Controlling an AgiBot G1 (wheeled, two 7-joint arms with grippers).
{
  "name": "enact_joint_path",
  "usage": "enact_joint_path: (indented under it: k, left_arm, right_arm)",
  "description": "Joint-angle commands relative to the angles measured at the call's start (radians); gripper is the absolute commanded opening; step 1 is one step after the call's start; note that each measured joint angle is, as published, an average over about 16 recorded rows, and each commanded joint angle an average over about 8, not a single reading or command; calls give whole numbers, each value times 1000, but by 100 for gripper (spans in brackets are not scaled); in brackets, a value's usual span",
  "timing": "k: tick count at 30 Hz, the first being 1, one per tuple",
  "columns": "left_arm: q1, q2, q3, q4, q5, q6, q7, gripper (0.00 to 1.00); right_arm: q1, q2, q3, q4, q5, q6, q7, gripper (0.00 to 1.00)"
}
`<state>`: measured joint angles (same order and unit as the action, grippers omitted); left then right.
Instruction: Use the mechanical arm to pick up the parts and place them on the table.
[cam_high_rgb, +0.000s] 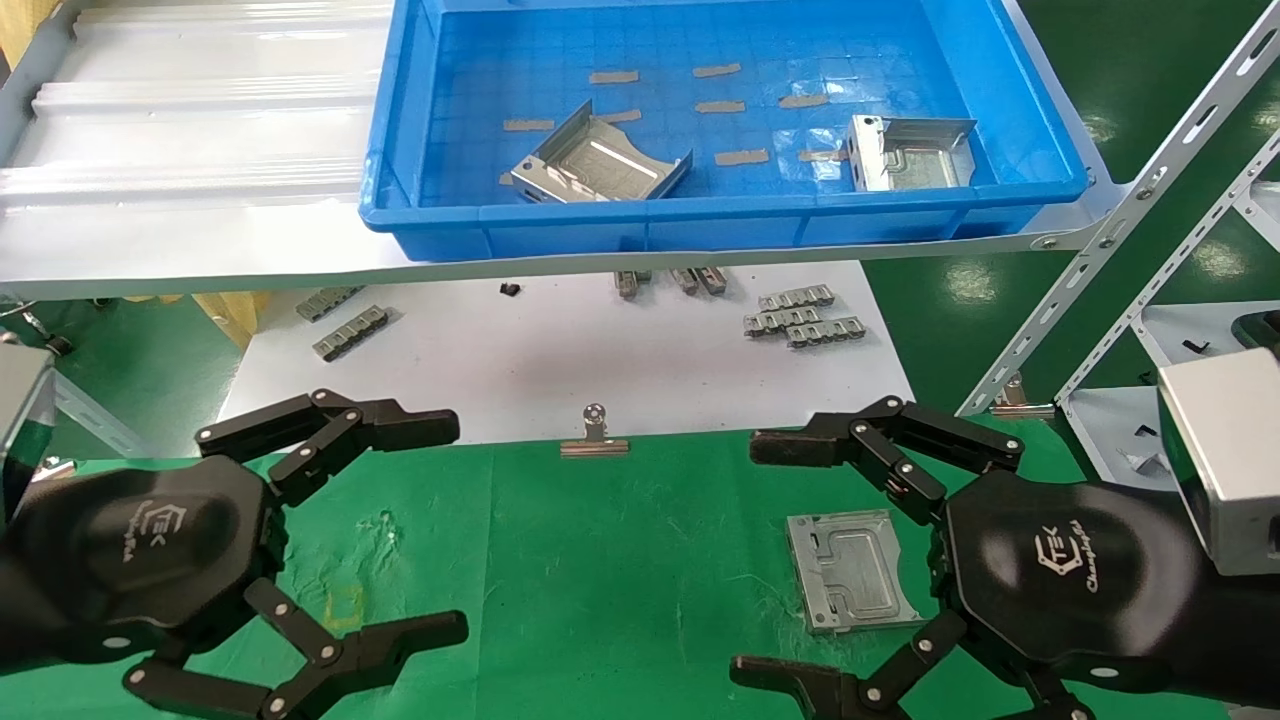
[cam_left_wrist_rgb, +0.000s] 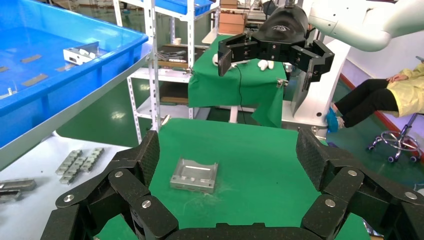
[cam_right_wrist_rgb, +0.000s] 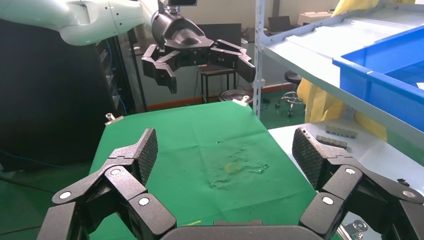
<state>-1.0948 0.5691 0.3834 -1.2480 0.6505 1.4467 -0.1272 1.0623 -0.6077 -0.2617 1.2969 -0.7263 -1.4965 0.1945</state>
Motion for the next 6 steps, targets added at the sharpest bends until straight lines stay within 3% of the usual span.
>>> enact_joint_path:
  k: [1,6]
  left_arm:
    - [0,0,0,0,0,0,0,100]
    - [0,0,0,0,0,0,0,100]
  right_arm:
    - [3,-1,-5,-4,-1,0,-2,100]
    - [6,-2,-9,-7,-2,0,-4,100]
